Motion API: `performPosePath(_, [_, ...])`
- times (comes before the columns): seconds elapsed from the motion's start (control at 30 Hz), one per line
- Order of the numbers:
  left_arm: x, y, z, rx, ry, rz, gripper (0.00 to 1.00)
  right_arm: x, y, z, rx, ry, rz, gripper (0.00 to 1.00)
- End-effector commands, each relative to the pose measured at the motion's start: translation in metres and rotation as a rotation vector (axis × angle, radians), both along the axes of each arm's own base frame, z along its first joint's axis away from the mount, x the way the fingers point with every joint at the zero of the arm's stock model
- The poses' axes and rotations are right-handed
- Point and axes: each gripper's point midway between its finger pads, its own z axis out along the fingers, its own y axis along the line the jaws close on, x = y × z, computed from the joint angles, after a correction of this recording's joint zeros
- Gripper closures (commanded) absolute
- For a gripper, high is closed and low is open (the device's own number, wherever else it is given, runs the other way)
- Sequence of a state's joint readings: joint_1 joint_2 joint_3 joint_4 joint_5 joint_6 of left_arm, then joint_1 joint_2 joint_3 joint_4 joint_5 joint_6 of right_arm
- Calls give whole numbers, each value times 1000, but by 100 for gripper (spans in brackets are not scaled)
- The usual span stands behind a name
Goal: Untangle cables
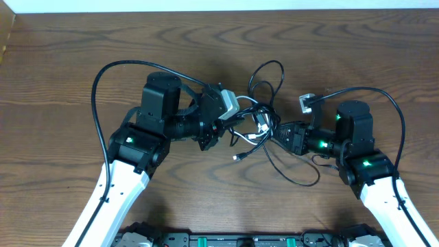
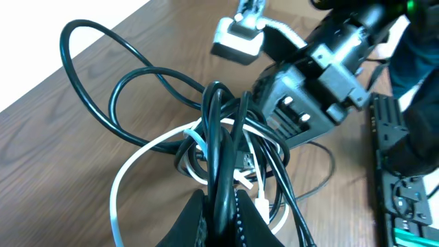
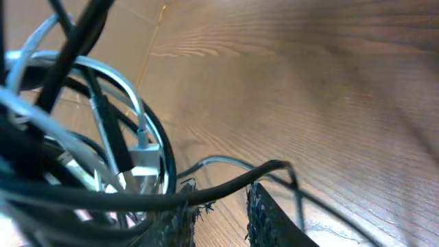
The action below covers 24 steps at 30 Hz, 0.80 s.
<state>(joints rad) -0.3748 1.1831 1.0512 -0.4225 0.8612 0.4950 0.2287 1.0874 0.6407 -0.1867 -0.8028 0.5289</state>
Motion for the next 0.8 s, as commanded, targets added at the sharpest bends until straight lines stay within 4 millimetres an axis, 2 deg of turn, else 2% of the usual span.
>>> performPosePath(0.0, [-10,-5,7,-45,10,-62,92,2,1,5,-9,-31,4,78])
performPosePath(0.1, [-14,-7,10,-64,17,-89,92,3,2,8,7,-25,1,78])
performPosePath(0.3, [-15,-7,10,-67,19,-93,92,0,16,28,73,-92,61,78])
performPosePath(0.53, [-15,-7,8,-63,25,-90,92,-1,20,35,107,-90,75,80])
performPosePath(0.7, [-13,-8,4,-58,41,-90,92,-6,27,56,175,-145,139,78])
performPosePath(0.77, [-12,-8,2,-56,46,-90,92,-6,28,58,180,-158,147,76])
